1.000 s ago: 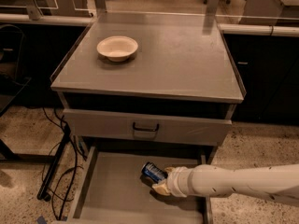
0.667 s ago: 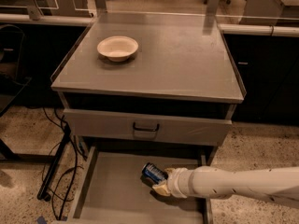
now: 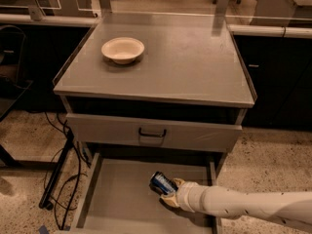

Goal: Place pepsi can into middle drawer

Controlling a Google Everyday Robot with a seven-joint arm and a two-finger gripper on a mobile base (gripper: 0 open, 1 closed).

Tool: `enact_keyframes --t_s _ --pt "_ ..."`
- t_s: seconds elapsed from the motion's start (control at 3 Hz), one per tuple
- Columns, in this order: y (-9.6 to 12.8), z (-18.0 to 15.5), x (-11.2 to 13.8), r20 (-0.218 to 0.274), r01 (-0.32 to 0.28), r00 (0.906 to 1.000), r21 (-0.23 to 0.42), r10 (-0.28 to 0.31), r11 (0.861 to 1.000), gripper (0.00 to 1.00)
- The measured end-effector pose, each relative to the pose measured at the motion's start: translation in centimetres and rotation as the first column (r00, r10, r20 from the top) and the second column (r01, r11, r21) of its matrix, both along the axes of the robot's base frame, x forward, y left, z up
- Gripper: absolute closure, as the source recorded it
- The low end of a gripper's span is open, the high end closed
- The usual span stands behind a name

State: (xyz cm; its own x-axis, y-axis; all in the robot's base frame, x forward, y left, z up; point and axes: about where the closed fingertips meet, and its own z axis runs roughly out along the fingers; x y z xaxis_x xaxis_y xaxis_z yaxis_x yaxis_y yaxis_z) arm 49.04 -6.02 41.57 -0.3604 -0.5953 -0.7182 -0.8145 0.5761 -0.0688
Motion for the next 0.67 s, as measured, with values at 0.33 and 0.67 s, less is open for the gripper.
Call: enact_keyframes --t_s 0.33,0.67 --pt "-0.7 -2.8 0.8 0.021 0.025 0.9995 -0.011 -0.025 1.000 1.00" --pt "-1.0 -4.6 1.2 0.012 0.033 0.9994 -0.029 -0.033 0.999 1.00"
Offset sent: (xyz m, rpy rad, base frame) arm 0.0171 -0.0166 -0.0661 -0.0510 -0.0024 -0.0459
